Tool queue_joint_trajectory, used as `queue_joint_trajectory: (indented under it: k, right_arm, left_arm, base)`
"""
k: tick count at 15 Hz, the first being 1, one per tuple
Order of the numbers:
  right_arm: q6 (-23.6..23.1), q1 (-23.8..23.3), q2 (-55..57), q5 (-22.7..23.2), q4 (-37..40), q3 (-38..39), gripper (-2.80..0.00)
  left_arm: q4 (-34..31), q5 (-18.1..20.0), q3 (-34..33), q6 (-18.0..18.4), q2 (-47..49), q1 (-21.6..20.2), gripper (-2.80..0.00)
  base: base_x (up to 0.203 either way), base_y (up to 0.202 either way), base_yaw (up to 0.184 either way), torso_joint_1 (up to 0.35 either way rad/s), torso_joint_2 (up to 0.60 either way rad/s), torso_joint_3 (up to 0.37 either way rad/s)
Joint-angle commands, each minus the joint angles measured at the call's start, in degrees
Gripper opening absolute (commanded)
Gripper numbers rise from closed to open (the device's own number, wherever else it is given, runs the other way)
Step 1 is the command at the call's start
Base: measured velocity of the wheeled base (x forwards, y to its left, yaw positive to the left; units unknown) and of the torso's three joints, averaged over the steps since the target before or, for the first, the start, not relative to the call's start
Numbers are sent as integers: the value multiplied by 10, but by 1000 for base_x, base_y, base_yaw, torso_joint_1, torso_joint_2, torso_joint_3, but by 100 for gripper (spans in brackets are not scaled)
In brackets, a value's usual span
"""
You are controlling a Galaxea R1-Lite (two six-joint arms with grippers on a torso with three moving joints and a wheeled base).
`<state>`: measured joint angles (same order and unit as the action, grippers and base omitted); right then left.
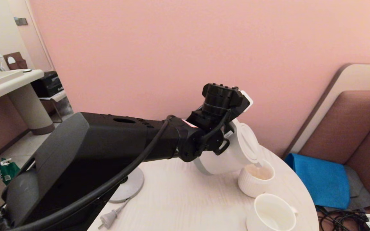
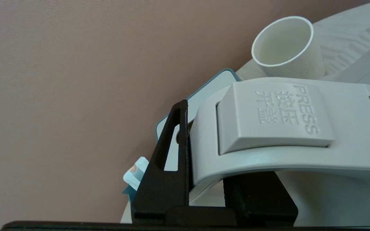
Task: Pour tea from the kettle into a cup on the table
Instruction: Pour water into the cup
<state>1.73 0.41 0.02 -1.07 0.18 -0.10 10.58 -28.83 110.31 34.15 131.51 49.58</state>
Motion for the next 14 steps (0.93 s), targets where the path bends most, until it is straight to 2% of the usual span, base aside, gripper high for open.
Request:
queue_joint_trajectory:
  k: [1,6,10,14]
  right_arm:
    - [0,0,0,0,0,0,-280]
    - [0,0,0,-1,0,0,-280]
    - [0,0,0,0,0,0,-280]
    - [0,0,0,-1,0,0,-280]
  left_arm:
    - [4,-2,-1,-2,-4,-1,-280]
    - [4,-1,-23,-43,-16,-8,-280]
    - [4,0,-71,-82,-44,-18,-280]
    - [4,1,-118,-147,-72,-20,-280]
  base:
    - [0,0,0,0,0,0]
    - [0,0,0,0,0,0]
    - [0,0,0,0,0,0]
    - [0,0,0,0,0,0]
